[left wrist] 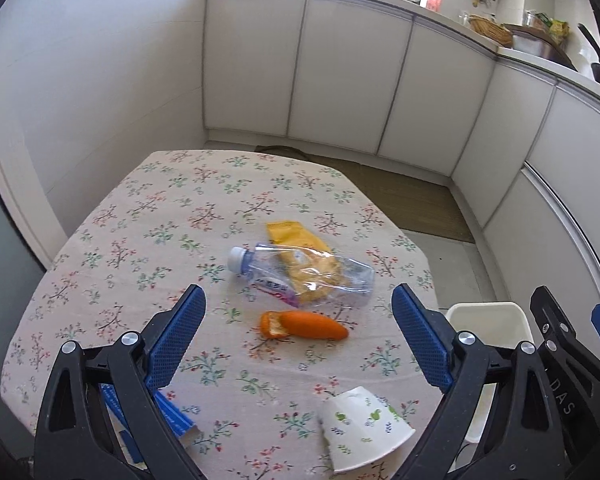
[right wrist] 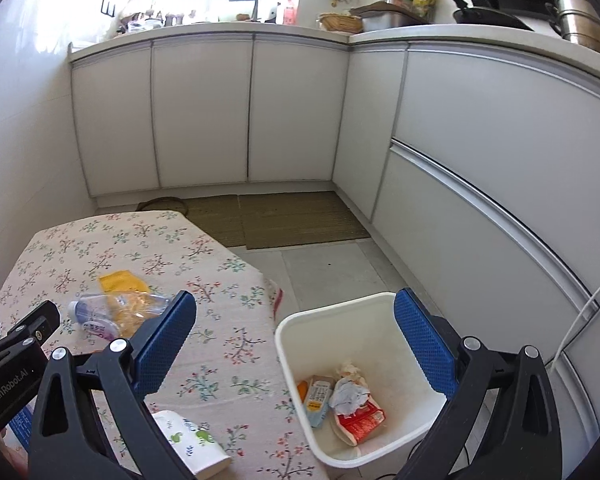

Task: Collect trash
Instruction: 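Move both grippers back over the table, then grasp the flat blue box with the right gripper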

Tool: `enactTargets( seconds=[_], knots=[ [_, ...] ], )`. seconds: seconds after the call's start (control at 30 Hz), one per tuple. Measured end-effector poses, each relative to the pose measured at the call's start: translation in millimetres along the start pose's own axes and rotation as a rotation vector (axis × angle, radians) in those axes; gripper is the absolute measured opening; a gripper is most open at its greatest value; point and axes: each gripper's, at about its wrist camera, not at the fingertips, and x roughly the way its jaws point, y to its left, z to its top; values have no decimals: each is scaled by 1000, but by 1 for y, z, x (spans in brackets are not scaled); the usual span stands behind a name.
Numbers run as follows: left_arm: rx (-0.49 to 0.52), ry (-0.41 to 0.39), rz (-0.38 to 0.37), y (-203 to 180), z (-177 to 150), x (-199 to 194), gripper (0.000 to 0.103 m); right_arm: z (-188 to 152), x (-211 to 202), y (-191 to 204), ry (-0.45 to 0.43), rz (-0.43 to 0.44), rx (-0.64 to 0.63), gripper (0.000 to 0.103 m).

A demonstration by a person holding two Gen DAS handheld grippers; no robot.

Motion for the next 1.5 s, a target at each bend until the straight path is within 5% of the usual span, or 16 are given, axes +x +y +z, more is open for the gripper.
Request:
enactTargets(
  seconds=[0.63,0.97,1.23,1.27,1.37,1.5],
  knots=[
    [-188,29,296,154,-7,-18,90,-38,-1,151,151,306,-276,96],
    [-347,15,301,215,-3,-43,90,-101,5,251,502,671,-639,96],
    [-398,34,277,233,-6,-49,90,-140,-3,297,559,725,-857,96],
    [-404,38,276,235,-7,-50,90,-141,-2,299,567,729,-860,94],
    [-432,55,271,242,-9,-51,90,-142,0,303,603,751,-837,59],
    [-478,116,235,244,-19,-48,90,-130,4,292,580,723,-766,56]
  ],
)
